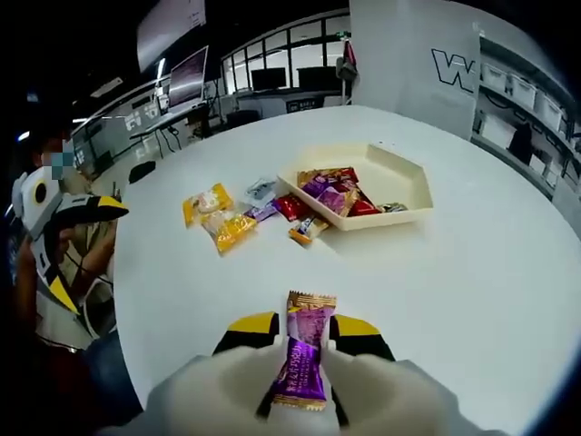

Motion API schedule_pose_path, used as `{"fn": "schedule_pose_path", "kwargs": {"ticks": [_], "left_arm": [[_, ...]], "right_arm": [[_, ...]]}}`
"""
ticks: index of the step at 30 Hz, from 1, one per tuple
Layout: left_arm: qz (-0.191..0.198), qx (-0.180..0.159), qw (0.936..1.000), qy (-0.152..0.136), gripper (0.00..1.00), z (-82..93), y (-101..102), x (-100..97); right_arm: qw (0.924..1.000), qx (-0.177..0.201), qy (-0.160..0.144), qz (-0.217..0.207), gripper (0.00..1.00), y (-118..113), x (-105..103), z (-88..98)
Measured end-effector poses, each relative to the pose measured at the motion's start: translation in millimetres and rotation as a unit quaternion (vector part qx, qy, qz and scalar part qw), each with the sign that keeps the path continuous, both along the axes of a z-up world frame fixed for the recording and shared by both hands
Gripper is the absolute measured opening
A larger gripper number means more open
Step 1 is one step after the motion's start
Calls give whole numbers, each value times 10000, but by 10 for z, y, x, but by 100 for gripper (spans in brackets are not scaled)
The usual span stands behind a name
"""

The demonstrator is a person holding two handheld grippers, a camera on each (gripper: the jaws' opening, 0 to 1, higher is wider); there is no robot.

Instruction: Place the target food into the container with the food tongs after gripping and lifting it, then release it inside without dropping or visibly crushing the food.

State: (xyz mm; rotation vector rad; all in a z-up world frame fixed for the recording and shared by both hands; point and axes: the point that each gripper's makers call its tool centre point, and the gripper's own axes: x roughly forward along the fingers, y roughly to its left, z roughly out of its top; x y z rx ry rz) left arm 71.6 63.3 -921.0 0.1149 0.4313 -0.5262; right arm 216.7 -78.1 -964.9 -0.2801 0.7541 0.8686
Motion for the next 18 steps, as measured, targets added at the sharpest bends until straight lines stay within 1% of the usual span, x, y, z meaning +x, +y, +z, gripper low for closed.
{"fn": "schedule_pose_path", "kwargs": {"ticks": [1, 5, 6, 8, 13, 16, 18], "left_arm": [[12, -20, 10000, -7, 84, 8, 3, -1], [16, 25, 10000, 2, 84, 2, 16, -36], [2, 15, 10000, 7, 84, 1, 19, -53], [10, -10, 10000, 10, 84, -1, 32, -64], [82, -23, 10000, 6, 84, 0, 93, -69], [145, -120, 9998, -35, 87, 34, 108, -67], [149, -174, 9997, -36, 87, 47, 111, -72]], "right_arm": [[9999, 24, -105, 1, 16, 2, 36, 17], [9999, -106, -129, 37, 16, 7, 71, 42], [9997, -112, -207, 14, 16, 12, 98, 81], [9998, -58, -202, 9, 16, 43, 123, 141], [9995, -28, -315, 66, 17, 130, 179, 284], [9992, 38, -389, 76, 17, 193, 240, 413], [9989, 56, -459, 95, 17, 226, 274, 486]]}}
